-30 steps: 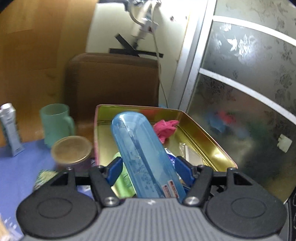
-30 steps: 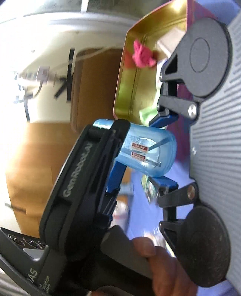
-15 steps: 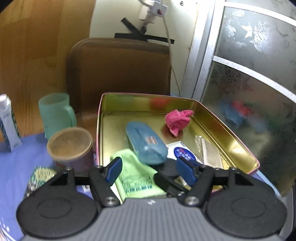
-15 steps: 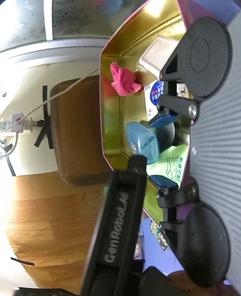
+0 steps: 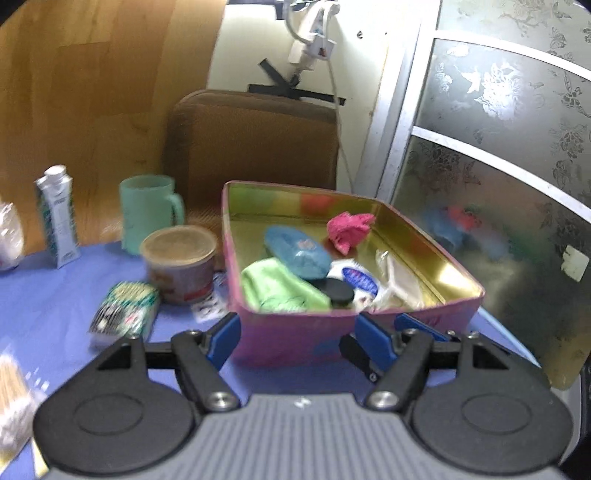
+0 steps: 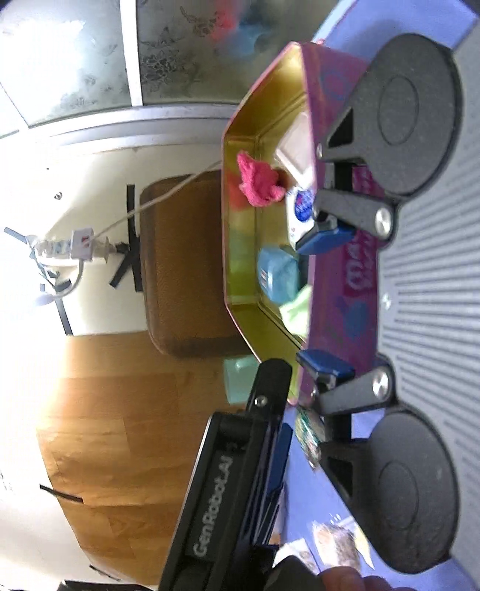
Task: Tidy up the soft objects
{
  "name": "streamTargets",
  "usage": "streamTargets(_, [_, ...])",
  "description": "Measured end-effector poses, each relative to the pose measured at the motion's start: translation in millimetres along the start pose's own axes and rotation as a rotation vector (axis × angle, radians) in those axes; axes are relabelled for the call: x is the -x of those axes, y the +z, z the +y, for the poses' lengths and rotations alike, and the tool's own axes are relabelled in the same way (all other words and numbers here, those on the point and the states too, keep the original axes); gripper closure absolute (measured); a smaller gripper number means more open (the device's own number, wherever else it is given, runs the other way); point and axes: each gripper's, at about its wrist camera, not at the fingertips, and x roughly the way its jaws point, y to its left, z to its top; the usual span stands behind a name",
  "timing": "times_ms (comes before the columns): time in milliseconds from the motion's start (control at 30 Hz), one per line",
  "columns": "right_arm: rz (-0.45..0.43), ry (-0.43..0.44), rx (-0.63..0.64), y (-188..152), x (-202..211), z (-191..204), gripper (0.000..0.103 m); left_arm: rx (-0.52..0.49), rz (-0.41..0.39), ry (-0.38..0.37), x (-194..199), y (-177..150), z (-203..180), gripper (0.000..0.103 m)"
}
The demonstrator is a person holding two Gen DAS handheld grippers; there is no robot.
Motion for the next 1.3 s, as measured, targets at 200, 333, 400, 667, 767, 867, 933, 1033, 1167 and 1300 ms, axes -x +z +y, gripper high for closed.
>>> streamTargets(200, [0.098,0.061,-0.011,-10.2,-5.2,15.4,0.043,0.022,0.036,0.095,12.5,-34.4,30.3,0.028])
streamTargets(333, [0.134,0.096,0.029,-11.7,-8.3,29.8,0.038,0.101,0.05,0.134,21.6,-48.8,62.4,0.027])
streamTargets(400, [0.141,0.117,0.039,-12.0,-8.7,35.4,0.038,0.128,0.046,0.167,28.7,-54.1,77.4,0.027])
streamTargets(667, [0.203,0.166,0.063,-14.6,-14.6,53.2,0.038,0.19,0.044,0.324,49.0,-70.6,127.9,0.027])
streamTargets(767, [0.223,0.182,0.075,-16.4,-16.3,61.2,0.038,0.209,0.025,0.354,58.1,-74.0,138.2,0.027])
streamTargets(867, [0.241,0.197,0.087,-17.0,-18.6,68.8,0.038,0.241,0.001,0.338,64.6,-74.9,144.5,0.027])
streamTargets(933, [0.25,0.204,0.096,-17.1,-19.6,73.8,0.038,0.255,-0.01,0.329,67.8,-76.2,146.9,0.027])
streamTargets(1033, [0.26,0.212,0.116,-17.8,-20.3,80.4,0.037,0.263,-0.02,0.319,68.4,-75.8,147.1,0.027])
streamTargets(1167, [0.271,0.222,0.126,-18.4,-22.3,87.0,0.036,0.272,-0.045,0.307,73.7,-76.8,147.3,0.027])
streamTargets(1300, [0.274,0.232,0.132,-16.9,-26.0,93.4,0.035,0.312,-0.083,0.305,82.1,-77.9,153.1,0.026])
